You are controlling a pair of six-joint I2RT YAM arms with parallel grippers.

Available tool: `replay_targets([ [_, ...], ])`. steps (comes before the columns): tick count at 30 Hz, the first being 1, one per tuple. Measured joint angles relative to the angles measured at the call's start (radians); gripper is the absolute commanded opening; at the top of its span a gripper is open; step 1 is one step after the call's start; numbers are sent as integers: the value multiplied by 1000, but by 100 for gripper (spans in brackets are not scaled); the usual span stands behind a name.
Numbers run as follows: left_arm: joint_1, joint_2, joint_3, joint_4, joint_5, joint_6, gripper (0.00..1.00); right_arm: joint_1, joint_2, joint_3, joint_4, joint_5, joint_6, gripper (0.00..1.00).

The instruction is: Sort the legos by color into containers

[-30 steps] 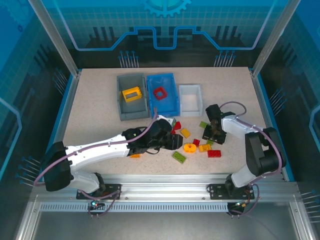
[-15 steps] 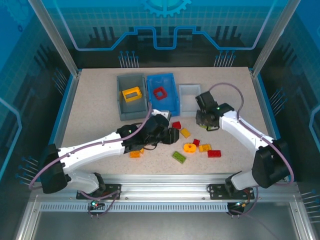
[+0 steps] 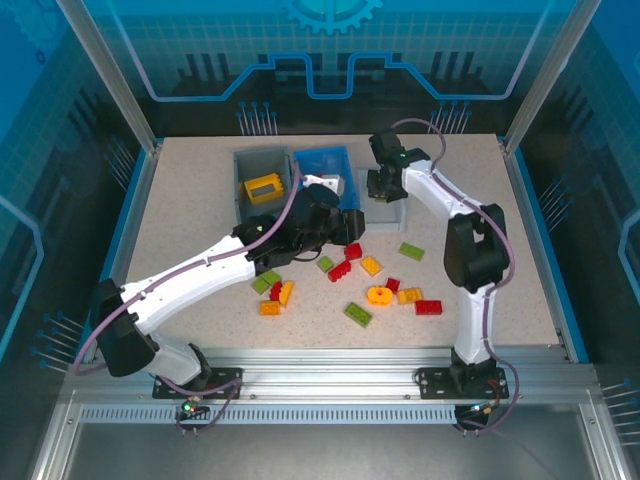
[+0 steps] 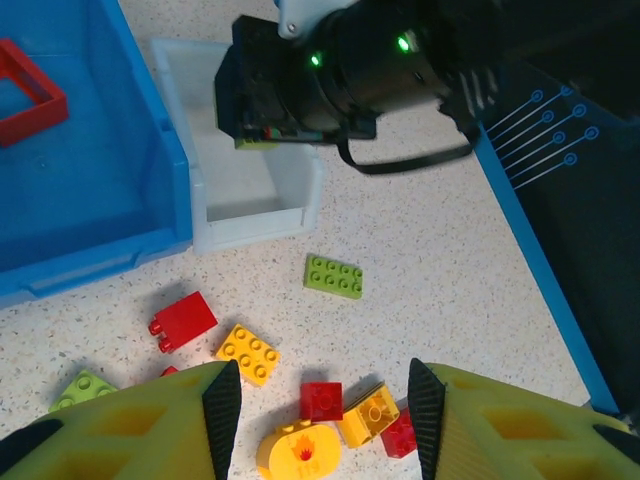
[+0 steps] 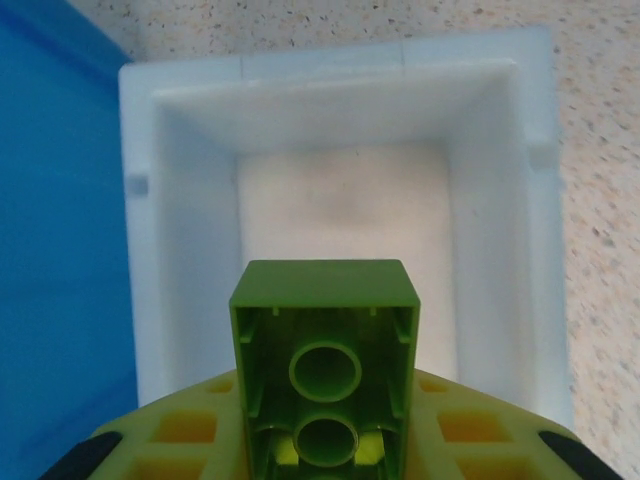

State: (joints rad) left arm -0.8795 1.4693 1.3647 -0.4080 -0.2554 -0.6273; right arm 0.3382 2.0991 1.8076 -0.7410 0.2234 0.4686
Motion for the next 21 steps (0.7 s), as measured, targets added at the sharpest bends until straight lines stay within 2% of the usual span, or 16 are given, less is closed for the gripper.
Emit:
replay_targets([
  [9,0,3,0,-10,0,1,51,-23,174,174,-69,-60,-18,33],
  [17,0,-2,-7,-14,-2,1,51,-23,194,184,-97,-72,-27,51],
  [21,0,-24,-34,-22,-3,0,51,-23,168,167,-97,-71,-26,51],
])
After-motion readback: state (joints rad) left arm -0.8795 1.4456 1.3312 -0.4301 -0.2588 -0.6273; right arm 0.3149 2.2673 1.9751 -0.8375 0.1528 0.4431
